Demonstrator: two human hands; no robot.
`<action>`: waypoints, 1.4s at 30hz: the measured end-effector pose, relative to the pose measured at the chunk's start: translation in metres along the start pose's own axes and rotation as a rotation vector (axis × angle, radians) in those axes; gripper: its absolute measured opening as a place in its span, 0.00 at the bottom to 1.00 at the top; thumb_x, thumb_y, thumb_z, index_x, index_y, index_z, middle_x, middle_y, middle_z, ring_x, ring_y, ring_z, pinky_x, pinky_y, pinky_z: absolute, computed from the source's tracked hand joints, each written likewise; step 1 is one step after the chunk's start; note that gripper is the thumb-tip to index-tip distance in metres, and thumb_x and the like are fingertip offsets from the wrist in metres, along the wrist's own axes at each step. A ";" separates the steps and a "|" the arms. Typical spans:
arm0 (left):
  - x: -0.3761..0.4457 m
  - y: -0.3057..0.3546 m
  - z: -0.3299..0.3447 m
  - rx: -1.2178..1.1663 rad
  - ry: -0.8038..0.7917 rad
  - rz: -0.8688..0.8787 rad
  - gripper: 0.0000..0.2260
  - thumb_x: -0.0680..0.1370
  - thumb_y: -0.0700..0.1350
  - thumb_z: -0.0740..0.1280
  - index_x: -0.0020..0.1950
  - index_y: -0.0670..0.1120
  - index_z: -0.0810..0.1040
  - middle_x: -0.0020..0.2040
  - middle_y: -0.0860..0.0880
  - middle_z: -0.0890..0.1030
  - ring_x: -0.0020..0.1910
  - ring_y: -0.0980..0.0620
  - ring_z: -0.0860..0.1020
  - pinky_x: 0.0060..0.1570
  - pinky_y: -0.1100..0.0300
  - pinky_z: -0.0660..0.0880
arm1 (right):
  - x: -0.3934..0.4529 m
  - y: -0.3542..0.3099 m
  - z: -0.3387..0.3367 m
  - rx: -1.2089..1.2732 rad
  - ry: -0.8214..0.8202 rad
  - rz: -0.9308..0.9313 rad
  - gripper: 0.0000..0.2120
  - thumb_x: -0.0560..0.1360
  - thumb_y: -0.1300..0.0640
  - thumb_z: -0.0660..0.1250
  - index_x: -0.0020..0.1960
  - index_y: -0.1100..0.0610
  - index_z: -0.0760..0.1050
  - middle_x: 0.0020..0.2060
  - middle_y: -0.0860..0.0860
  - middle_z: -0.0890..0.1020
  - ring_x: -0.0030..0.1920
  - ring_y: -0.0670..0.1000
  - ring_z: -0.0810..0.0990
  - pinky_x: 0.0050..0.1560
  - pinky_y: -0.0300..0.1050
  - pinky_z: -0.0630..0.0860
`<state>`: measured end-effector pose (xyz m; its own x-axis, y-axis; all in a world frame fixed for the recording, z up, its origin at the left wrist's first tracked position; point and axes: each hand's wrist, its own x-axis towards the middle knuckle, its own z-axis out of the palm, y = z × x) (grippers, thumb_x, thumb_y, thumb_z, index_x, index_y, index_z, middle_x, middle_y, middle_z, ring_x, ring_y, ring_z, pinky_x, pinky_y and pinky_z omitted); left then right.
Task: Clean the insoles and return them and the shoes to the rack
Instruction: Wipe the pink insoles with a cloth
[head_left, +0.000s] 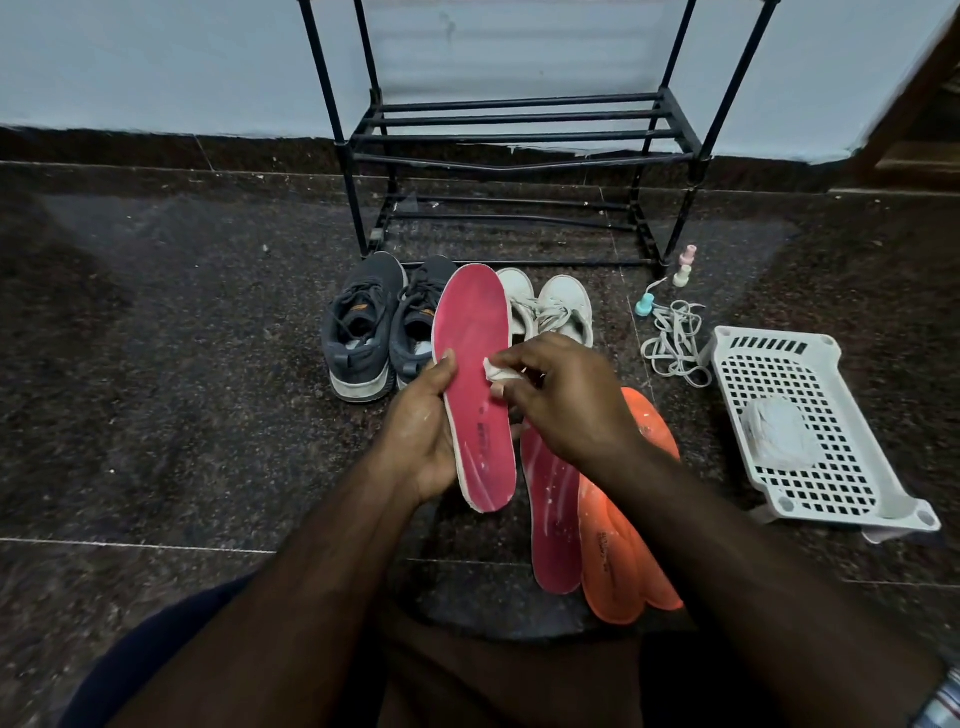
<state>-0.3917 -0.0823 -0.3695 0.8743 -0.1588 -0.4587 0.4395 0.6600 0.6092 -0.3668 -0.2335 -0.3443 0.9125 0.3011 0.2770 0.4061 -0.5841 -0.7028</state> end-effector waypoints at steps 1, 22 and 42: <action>0.000 0.000 0.001 -0.001 0.003 0.002 0.20 0.85 0.52 0.57 0.70 0.40 0.73 0.49 0.40 0.84 0.43 0.46 0.83 0.50 0.45 0.80 | 0.001 0.000 0.002 -0.018 0.007 -0.015 0.12 0.71 0.64 0.74 0.54 0.58 0.83 0.46 0.50 0.81 0.45 0.46 0.80 0.50 0.32 0.75; 0.003 -0.008 0.005 0.049 0.181 0.104 0.14 0.85 0.44 0.57 0.66 0.38 0.74 0.52 0.36 0.82 0.46 0.42 0.83 0.53 0.46 0.80 | -0.020 -0.009 0.022 -0.269 -0.168 -0.074 0.11 0.73 0.59 0.66 0.52 0.56 0.84 0.44 0.54 0.81 0.45 0.55 0.81 0.47 0.50 0.78; -0.003 -0.009 0.013 0.035 0.084 0.129 0.13 0.86 0.42 0.54 0.60 0.39 0.77 0.45 0.40 0.84 0.41 0.47 0.83 0.50 0.50 0.81 | -0.002 0.004 0.011 -0.304 0.039 -0.043 0.07 0.73 0.61 0.67 0.48 0.59 0.83 0.41 0.55 0.80 0.43 0.56 0.79 0.46 0.46 0.73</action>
<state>-0.3962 -0.0976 -0.3651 0.9043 -0.0116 -0.4267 0.3328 0.6451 0.6878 -0.3677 -0.2282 -0.3550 0.8930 0.3046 0.3313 0.4352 -0.7721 -0.4630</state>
